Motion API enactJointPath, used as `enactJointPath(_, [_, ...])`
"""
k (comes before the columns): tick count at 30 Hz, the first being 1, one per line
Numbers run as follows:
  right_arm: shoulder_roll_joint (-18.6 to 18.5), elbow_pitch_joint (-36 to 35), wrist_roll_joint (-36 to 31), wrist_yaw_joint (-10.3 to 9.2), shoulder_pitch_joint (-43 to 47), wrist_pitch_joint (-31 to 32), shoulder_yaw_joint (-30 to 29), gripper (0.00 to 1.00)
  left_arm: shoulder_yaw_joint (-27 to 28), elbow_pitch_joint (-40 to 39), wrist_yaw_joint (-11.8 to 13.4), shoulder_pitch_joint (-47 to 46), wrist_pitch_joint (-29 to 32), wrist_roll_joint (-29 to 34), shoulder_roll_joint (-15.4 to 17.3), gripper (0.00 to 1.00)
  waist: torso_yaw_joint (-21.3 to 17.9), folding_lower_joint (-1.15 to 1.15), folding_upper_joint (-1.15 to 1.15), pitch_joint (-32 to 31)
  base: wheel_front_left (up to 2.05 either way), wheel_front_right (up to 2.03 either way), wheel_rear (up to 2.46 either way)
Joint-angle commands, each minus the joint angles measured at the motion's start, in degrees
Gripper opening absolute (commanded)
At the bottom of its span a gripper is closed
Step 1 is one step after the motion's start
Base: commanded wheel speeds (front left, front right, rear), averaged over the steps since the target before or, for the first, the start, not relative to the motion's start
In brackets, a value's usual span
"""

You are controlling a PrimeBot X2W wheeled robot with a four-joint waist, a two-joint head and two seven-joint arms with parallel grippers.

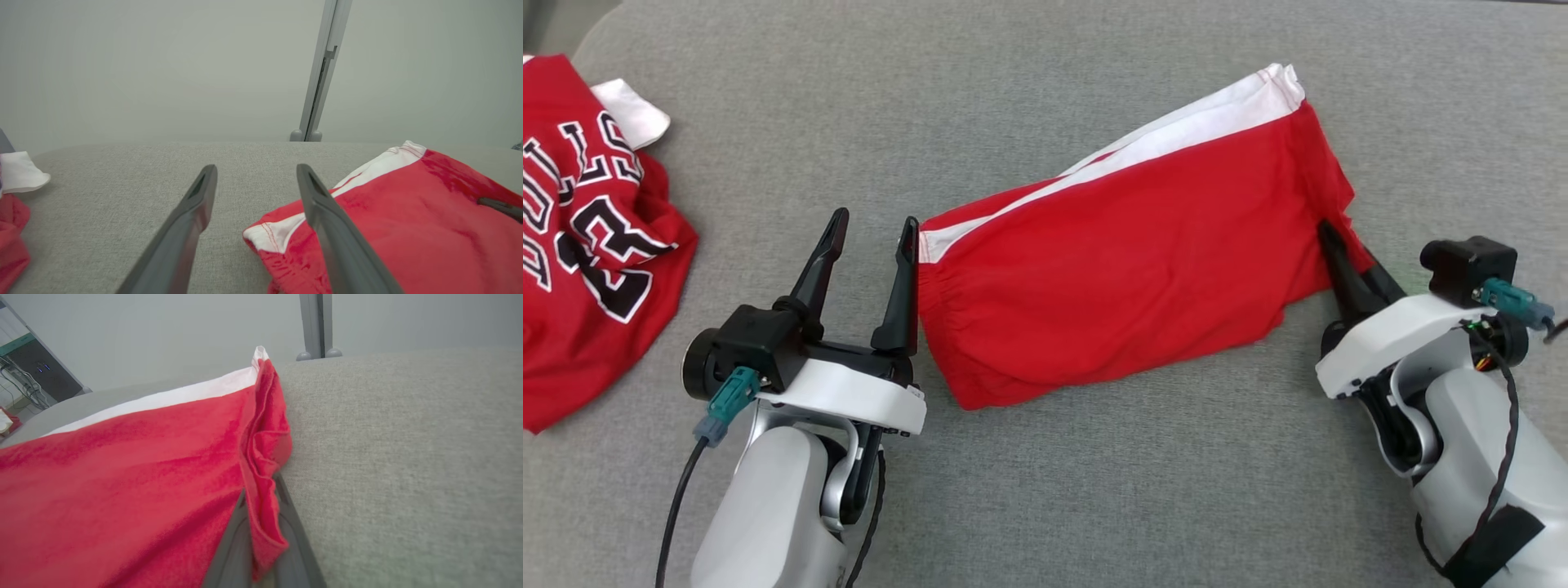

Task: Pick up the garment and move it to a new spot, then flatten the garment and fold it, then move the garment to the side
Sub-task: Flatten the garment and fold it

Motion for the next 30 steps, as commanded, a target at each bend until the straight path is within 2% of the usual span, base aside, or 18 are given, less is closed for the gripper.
enactJointPath(1, [0.13,0.54,1.34,0.16,2.33,-0.61,0.60,0.00,0.39,-0.29,-0.36,0.32,-0.24,0.60,0.16,1.00,-0.59,0.00,0.00,-0.27,0.00,0.00,0.00])
enactJointPath(9, [0.44,-1.53,5.30,0.03,9.11,-5.56,-0.01,0.00,1.65,-1.31,-0.27,1.72,-0.24,1.48,0.58,1.00,-3.90,0.00,0.00,-1.99,0.00,0.00,0.00])
enactJointPath(13, [1.17,-3.34,6.21,0.02,14.92,-7.04,-2.62,0.00,2.69,-2.27,0.25,3.61,-0.24,1.60,1.10,1.00,-6.37,0.00,0.00,-3.34,0.00,0.00,0.00])
enactJointPath(19, [1.82,-5.46,5.98,0.02,19.56,-7.56,-7.10,0.00,3.32,-3.64,0.75,5.51,-0.18,1.07,1.61,1.00,-8.17,0.00,0.00,-4.10,0.00,0.00,0.00])
enactJointPath(30, [2.57,-8.40,4.38,0.03,21.30,-6.48,-10.40,0.00,3.68,-5.21,1.72,7.24,0.59,0.43,2.43,1.00,-9.53,0.00,0.00,-4.58,0.00,0.00,0.00])
